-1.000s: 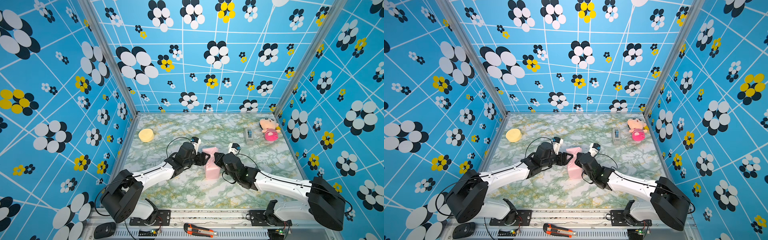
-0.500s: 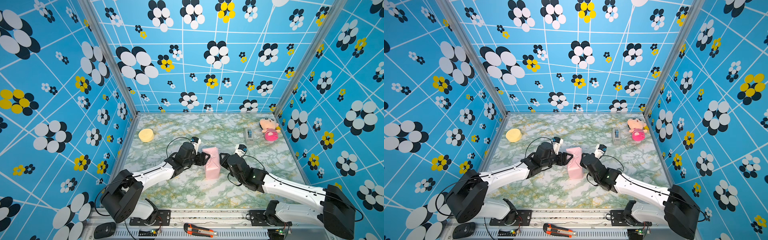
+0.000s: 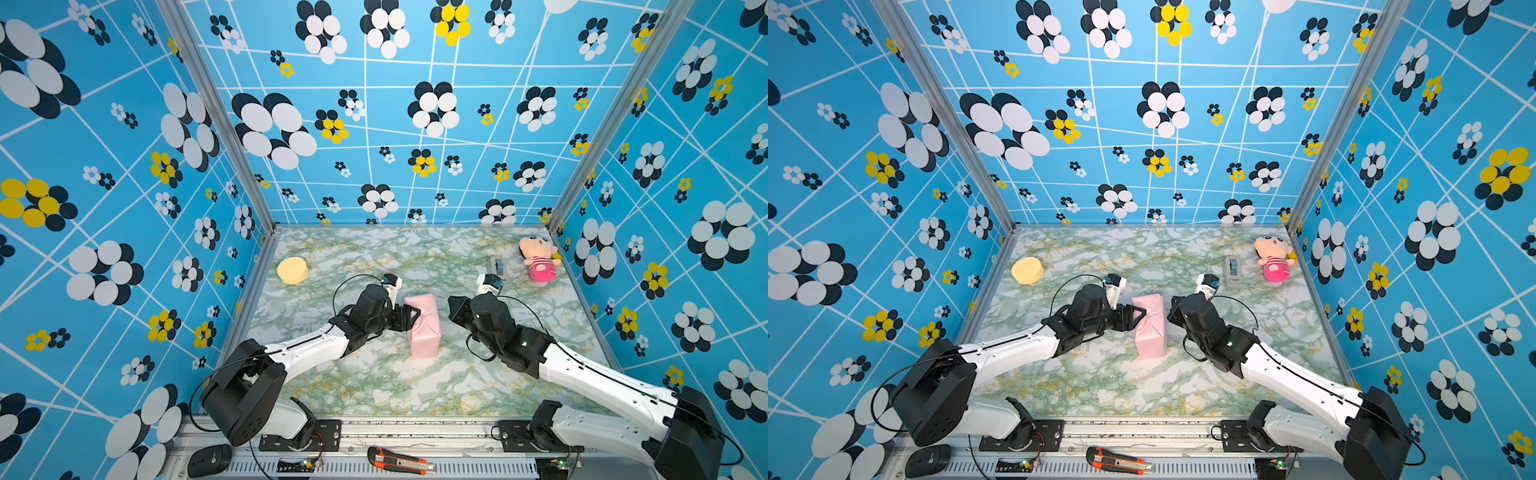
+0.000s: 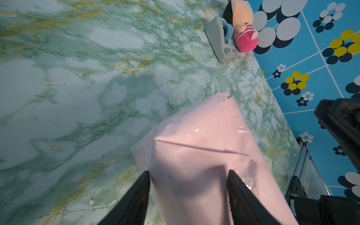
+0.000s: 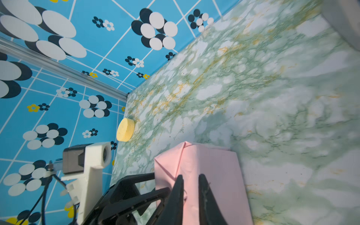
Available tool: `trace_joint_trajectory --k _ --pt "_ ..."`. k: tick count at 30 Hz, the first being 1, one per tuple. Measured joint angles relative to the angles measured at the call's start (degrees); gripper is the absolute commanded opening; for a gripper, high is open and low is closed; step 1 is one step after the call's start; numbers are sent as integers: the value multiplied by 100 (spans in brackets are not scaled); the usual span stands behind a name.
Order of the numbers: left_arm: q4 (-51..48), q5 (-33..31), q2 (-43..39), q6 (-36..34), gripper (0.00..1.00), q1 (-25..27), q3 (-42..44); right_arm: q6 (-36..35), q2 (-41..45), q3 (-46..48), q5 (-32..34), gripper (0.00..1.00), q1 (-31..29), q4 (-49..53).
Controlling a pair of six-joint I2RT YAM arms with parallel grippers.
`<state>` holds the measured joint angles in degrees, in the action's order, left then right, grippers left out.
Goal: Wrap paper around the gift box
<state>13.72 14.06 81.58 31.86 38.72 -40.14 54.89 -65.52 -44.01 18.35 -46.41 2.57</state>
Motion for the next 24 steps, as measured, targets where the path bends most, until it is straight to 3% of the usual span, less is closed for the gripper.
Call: trace_joint_trajectory --k 4,12,24 --pt "0 -2 0 -13 63 0 0 -319 -629 -610 -654 0 33 -2" --pt "0 -2 0 -15 63 0 0 -470 -1364 -920 -1561 0 157 33" --pt "2 -22 0 -15 63 4 0 -192 -1578 -898 -1821 0 409 533"
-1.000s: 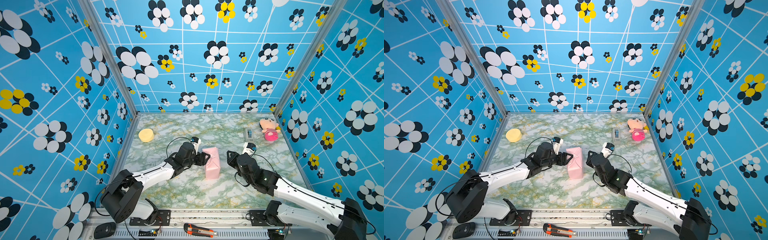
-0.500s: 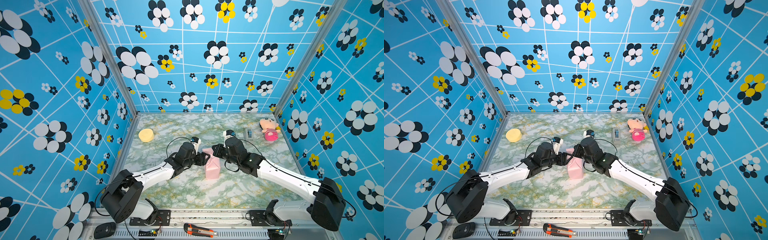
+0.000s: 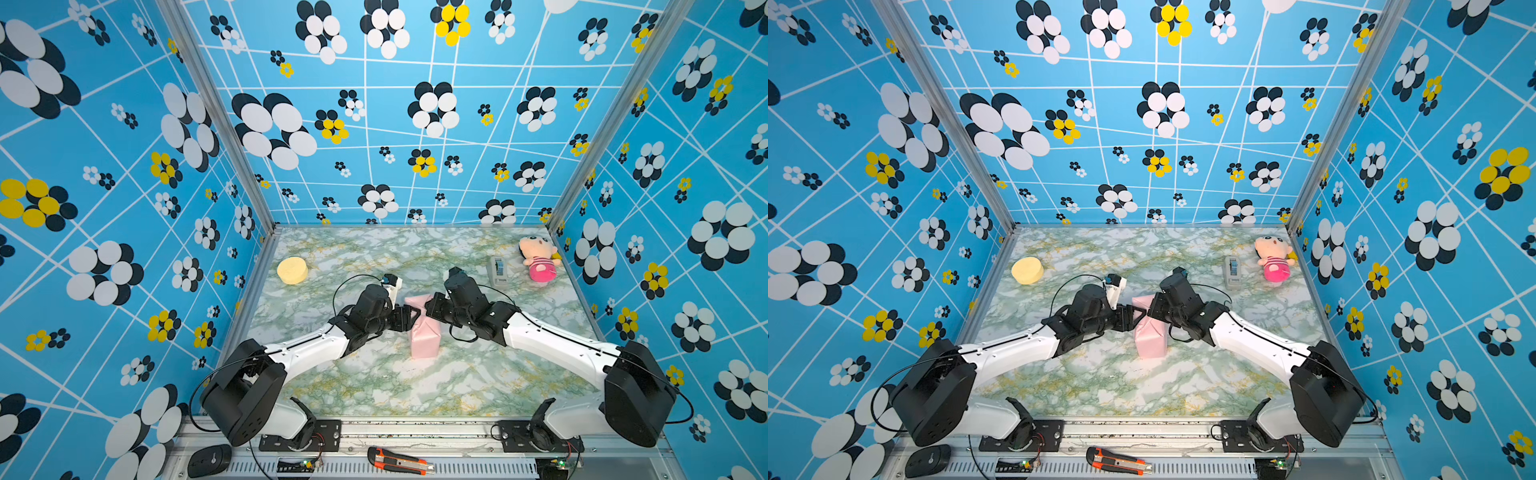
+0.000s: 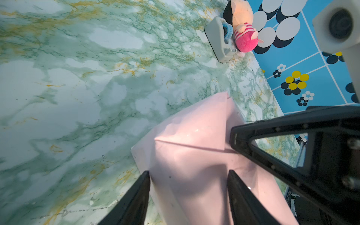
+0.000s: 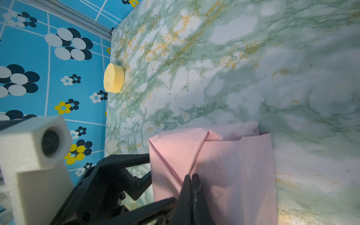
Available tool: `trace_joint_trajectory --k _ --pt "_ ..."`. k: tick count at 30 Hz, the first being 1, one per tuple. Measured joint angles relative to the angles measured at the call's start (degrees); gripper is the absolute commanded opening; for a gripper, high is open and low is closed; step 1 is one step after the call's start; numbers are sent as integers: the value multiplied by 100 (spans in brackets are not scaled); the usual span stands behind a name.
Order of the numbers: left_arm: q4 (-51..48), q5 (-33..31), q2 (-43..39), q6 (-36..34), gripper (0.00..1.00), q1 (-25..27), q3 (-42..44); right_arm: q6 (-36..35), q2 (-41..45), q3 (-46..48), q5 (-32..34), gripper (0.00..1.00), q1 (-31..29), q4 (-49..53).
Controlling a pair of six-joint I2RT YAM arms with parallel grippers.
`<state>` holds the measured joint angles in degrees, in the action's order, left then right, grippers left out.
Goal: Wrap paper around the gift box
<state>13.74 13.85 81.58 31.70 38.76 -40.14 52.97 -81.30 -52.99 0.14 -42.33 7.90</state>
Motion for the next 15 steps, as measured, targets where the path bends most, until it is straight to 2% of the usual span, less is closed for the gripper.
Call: trace_joint_trajectory --k 6,10,15 --pt "7 0 0 0 63 0 0 -61 140 76 -136 0 289 22" --pt "-2 0 -4 0 63 0 0 -339 358 76 -24 10 476 415" --pt "-4 0 -4 0 63 0 0 -673 789 76 -129 7 501 520"
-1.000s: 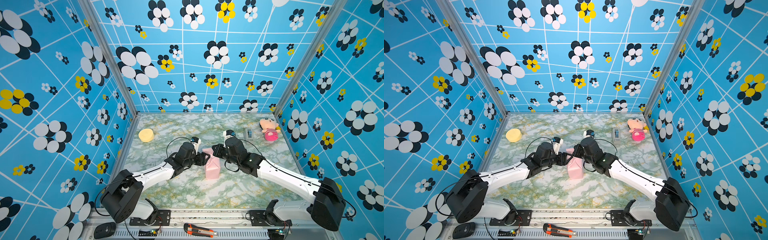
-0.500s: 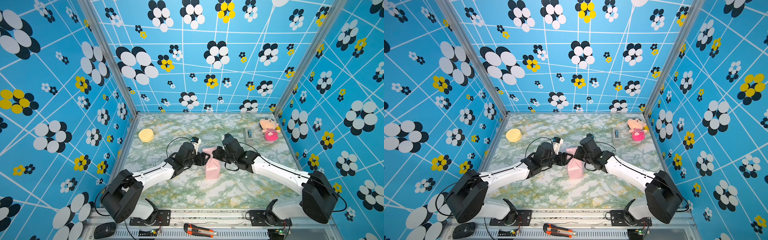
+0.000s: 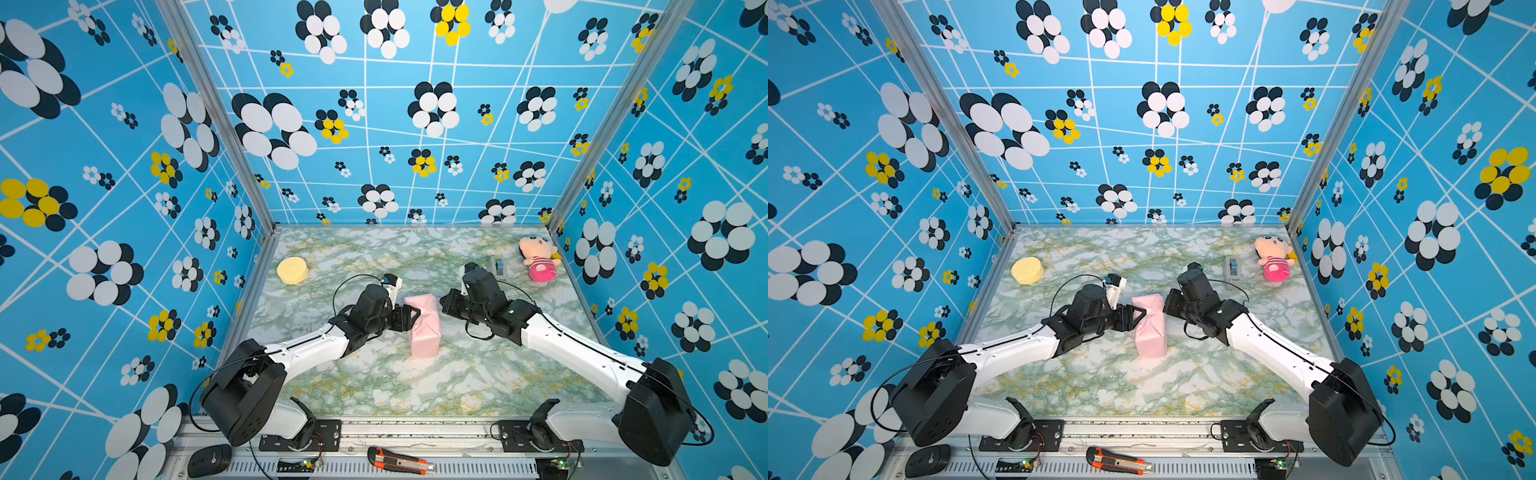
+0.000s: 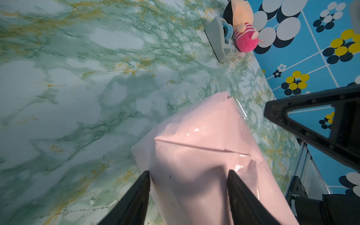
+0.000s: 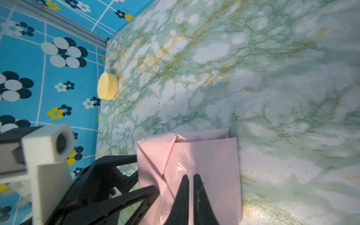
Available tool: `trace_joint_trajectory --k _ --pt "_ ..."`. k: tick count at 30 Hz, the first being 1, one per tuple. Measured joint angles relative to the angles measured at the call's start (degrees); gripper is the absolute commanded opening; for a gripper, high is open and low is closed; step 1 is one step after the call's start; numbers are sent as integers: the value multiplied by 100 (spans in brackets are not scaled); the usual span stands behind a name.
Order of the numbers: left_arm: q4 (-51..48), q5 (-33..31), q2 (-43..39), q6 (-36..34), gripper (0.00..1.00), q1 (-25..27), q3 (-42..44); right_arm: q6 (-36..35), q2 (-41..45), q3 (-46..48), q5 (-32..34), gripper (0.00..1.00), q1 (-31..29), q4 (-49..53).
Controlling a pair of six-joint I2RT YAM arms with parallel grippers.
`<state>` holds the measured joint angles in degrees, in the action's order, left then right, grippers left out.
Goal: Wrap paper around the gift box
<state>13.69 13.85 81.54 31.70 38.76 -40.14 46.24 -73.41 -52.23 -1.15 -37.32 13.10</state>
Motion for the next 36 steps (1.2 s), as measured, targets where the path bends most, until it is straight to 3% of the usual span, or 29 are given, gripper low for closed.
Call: trace_joint_trajectory --k 5,14,24,36 --pt "0 0 0 0 63 0 0 -131 179 0 -463 0 -4 -223" --pt "0 0 0 -2 63 0 -2 -129 -463 -2 -1532 0 -197 -570" --pt "0 0 11 -20 63 20 -11 -127 -651 13 -1576 0 76 -129" --pt "2 4 15 -24 63 63 -22 -455 -227 -92 -1534 1 533 337"
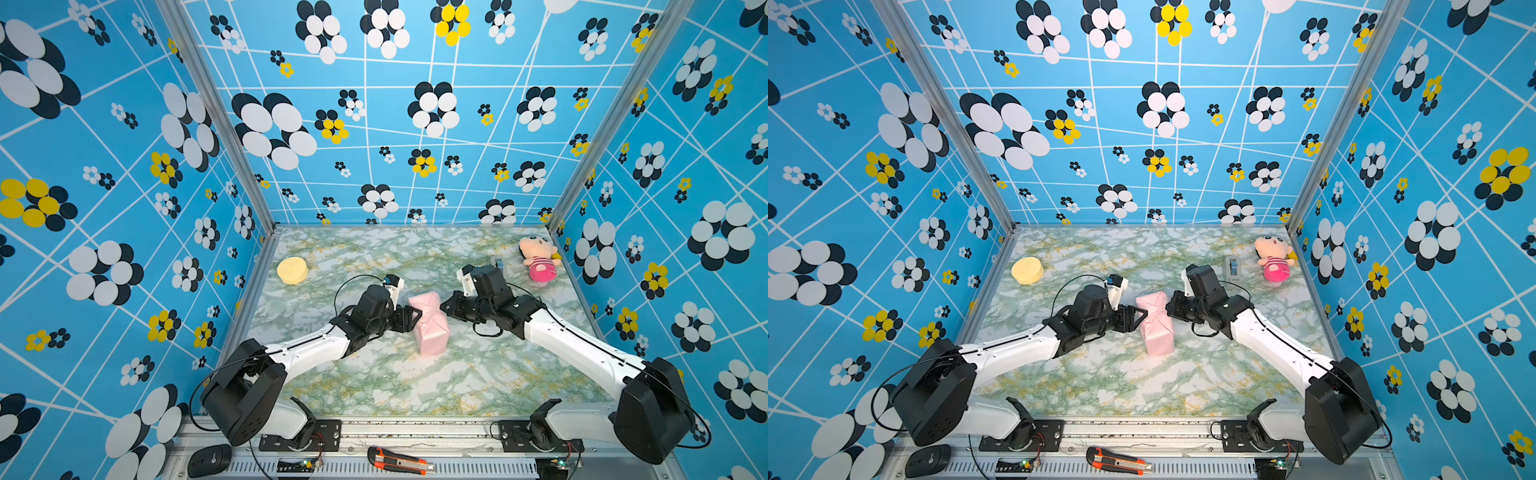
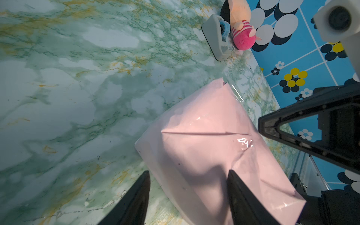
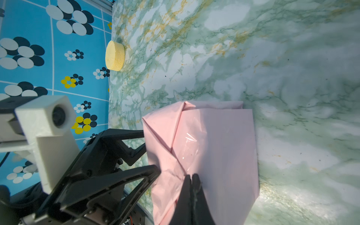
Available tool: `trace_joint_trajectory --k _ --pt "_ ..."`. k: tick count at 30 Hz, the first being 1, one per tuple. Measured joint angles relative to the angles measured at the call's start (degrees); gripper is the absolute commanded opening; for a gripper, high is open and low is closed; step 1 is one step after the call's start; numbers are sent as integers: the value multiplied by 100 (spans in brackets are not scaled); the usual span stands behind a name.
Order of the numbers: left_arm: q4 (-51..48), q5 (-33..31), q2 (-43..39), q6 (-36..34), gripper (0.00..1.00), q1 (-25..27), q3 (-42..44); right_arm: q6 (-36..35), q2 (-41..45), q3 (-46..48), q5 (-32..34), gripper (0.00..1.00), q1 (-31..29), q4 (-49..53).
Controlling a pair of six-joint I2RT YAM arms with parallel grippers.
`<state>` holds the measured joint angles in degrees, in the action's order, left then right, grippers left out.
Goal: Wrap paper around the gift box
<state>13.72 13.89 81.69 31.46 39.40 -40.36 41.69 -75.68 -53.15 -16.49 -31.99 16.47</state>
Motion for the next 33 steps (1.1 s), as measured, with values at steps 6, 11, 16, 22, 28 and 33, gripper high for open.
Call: trace_joint_trajectory --k 6,11,16,22,28,33 --pt "0 0 0 0 63 0 0 -15 -59 -195 -466 0 -9 -398" --pt "-2 0 0 0 63 0 0 7 -402 -203 -433 0 24 -435" --pt "-2 -7 7 -2 63 0 -15 118 -584 -35 -529 0 308 -511" --pt "-7 0 11 -4 63 0 -17 68 -446 -35 -470 23 341 -446" --pt "-52 -4 11 -17 68 0 -46 -216 -258 -219 -74 45 444 -37" --pt "-428 -114 -125 -103 71 0 -129 -315 -258 -221 -181 56 776 221"
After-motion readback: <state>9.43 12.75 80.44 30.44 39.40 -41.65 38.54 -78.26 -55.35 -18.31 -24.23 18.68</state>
